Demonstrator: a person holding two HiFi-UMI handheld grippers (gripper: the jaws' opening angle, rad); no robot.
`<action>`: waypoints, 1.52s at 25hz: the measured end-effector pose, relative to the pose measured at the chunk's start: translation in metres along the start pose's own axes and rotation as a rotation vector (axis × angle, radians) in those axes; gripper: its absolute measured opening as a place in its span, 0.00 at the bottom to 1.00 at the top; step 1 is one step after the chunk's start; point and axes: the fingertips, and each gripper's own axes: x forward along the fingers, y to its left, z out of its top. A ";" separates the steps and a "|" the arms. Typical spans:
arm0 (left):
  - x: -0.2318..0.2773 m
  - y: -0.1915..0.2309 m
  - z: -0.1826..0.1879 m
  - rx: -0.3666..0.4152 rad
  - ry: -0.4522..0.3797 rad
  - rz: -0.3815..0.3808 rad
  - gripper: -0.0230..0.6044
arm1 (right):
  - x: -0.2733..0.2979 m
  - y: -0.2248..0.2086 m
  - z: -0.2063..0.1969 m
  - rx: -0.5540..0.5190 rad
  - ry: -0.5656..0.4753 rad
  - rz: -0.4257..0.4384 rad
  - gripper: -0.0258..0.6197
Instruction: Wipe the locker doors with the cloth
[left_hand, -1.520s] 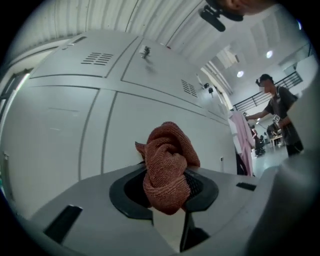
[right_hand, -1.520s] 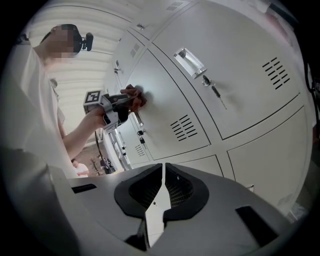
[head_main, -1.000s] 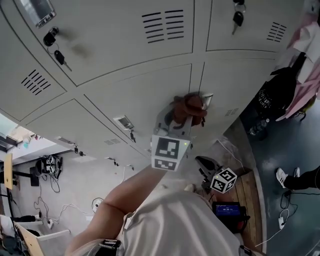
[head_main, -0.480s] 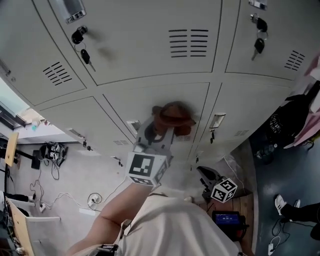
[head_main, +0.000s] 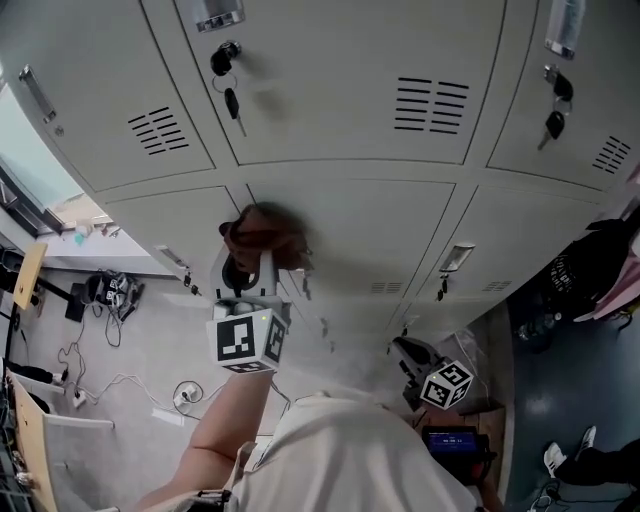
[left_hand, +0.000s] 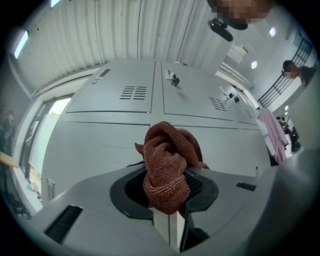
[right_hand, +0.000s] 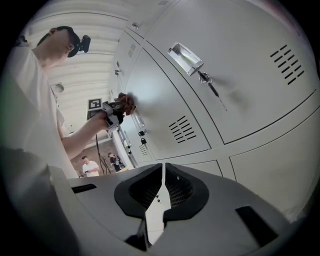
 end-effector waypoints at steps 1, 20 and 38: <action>0.003 -0.011 0.002 0.014 0.014 -0.033 0.22 | 0.003 0.003 -0.001 -0.001 0.001 0.004 0.09; 0.052 -0.266 0.061 0.015 -0.045 -0.580 0.22 | -0.055 -0.014 -0.008 0.042 -0.066 -0.146 0.09; 0.018 -0.004 0.058 0.013 -0.087 -0.172 0.22 | 0.022 0.025 -0.014 -0.007 0.021 -0.036 0.09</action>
